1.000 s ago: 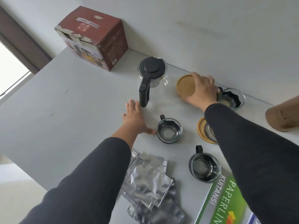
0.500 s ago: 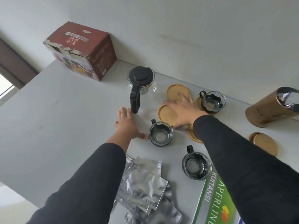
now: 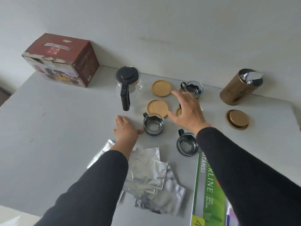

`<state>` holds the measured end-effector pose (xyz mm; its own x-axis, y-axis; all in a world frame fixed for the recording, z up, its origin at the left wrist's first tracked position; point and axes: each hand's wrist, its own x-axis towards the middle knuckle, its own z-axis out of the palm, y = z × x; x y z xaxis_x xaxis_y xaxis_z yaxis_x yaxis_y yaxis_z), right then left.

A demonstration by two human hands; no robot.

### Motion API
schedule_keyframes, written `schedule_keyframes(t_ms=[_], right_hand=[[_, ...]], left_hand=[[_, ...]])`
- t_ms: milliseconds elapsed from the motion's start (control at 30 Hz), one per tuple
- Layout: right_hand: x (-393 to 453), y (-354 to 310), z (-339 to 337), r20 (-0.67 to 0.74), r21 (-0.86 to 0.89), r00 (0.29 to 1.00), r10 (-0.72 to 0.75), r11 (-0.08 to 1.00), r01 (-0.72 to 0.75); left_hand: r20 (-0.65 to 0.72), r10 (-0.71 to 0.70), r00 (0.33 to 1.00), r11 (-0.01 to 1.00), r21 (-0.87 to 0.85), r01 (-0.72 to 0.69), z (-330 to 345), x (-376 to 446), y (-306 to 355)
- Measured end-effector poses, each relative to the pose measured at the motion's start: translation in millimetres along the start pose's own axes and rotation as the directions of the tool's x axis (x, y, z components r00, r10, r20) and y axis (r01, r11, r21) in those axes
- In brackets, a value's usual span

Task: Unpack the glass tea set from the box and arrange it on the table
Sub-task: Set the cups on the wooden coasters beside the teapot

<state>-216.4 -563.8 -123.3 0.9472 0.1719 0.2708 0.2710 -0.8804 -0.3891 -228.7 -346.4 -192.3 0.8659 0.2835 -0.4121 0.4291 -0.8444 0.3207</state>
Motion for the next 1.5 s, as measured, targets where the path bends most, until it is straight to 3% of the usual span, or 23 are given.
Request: schedule_keyframes(t_ms=[67,267,367,467,633,1033,1267,1500], right_hand=[[-32.9,-5.8,-4.5,-0.054,0.041,0.996,0.068,0.997,-0.066],[-115.3,-3.8,14.1,-0.021,0.045,0.935,0.354,0.934,-0.353],[-131.7,-6.2,22.4,-0.007,0.234,0.855,0.519,0.832,-0.503],[-133.9,-6.5,27.1,0.005,0.344,0.807,0.591,0.757,-0.556],[-129.3,-12.5,30.9,-0.033,0.401,0.82,0.572,0.759,-0.513],[-54.3,-29.2,0.6,-0.234,0.252,0.901,0.365,0.918,-0.306],[29.2,-10.5,0.0,-0.083,0.296,0.952,0.296,0.919,-0.26],[88.5,4.9,29.0,0.027,0.414,0.931,0.364,0.844,-0.342]], left_hand=[[-0.011,0.024,1.0,1.0,-0.014,-0.024,1.1,-3.3,-2.5],[0.037,0.076,0.996,0.996,-0.04,-0.074,-1.1,4.2,-4.8],[0.032,0.096,0.995,0.995,-0.032,-0.095,-0.1,5.8,-6.7],[0.033,0.107,0.994,0.993,-0.045,-0.106,-0.6,7.8,-9.0],[0.044,0.109,0.993,0.994,-0.03,-0.108,-0.2,9.7,-9.7],[0.086,0.044,0.995,0.997,0.056,-0.049,-4.9,16.3,-2.7],[0.167,-0.033,0.985,0.988,0.155,0.006,-12.0,24.0,7.6],[0.164,-0.045,0.985,0.979,0.205,0.011,-10.7,27.3,10.1]])
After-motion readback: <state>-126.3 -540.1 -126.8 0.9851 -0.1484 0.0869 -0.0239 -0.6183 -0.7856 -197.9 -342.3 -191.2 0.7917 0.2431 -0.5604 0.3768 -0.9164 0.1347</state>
